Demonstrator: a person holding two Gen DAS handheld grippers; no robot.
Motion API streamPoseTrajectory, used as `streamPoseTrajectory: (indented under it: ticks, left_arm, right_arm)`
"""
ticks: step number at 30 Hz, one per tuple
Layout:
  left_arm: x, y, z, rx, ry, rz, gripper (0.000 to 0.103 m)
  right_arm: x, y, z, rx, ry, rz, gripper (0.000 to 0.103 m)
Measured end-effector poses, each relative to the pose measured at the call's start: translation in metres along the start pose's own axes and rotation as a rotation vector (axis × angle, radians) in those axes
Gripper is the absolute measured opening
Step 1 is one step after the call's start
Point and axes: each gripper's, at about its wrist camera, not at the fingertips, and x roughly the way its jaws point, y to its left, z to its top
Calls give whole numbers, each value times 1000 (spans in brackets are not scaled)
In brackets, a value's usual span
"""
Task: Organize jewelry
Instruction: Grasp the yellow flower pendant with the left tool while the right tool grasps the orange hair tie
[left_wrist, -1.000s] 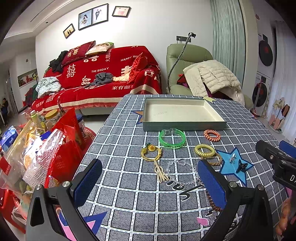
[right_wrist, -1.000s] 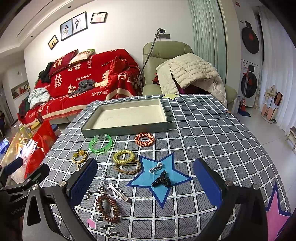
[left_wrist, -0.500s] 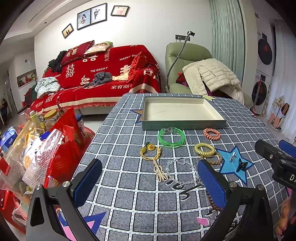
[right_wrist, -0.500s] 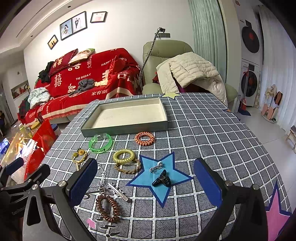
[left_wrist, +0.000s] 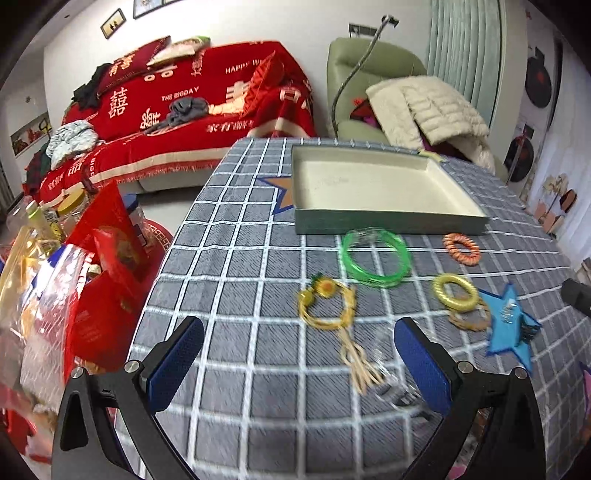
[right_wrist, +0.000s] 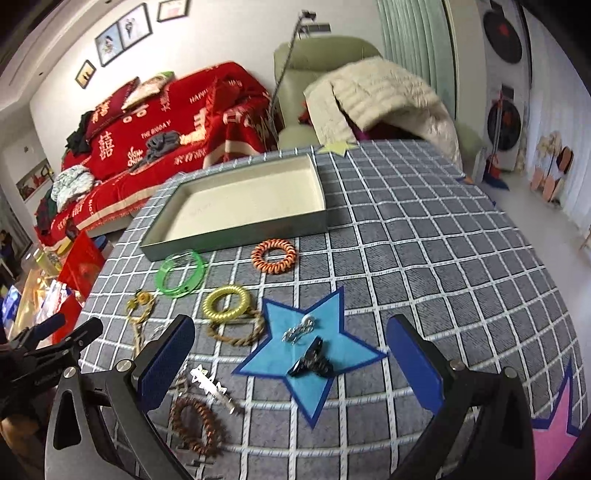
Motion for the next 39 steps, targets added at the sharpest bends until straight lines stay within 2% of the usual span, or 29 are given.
streamPoseTrajectory:
  ticks: [5,8,11,16,17,20,22,23,25,26,27,28,30,34,39]
  left_arm:
    - [31,2,15,22,51,-10,103]
    - [46,0,22,39,86,-16,103]
    - [57,-1,25,42,109,-18,103]
    - [70,-1,27,53,150,-32,98]
    - [71,-1,27,53,160,-33,98]
    - [79,-3,25,71,186,-37,88]
    - [78,-6,22,93,172,-35,87]
    - [78,-7,22,97,170,-49,81]
    - [77,-11,22,121,161,-62,66]
    - [77,-13,22,135,156,-72,47]
    - [77,-16,22,151,157,-83,38]
    - [77,-18,23,159,159,-82,34]
    - [77,-20,23,163,162,-92,34]
    - [70,-18,28,129,159,-132,34]
    - [52,-18,45,114,119,-167,34]
  right_arm:
    - [40,-7,26,22,84,13,103]
    - [65,-9,39,22,122,8,99]
    - [90,-10,50,13,165,-8,92]
    - [130,-8,59,-16,241,-25,70]
    - [137,-6,60,-26,254,-26,68]
    - [147,-2,64,-47,260,-21,61]
    - [150,4,64,-84,263,-37,55]
    - [151,7,63,-109,265,-50,55]
    - [152,15,60,-169,264,-79,53]
    - [151,17,59,-185,261,-78,51]
    - [150,19,59,-191,263,-68,42]
    - [150,20,60,-194,265,-64,29]
    - [150,21,61,-194,274,-50,15]
    - [144,18,61,-164,276,-10,14]
    - [126,18,72,-143,246,53,14]
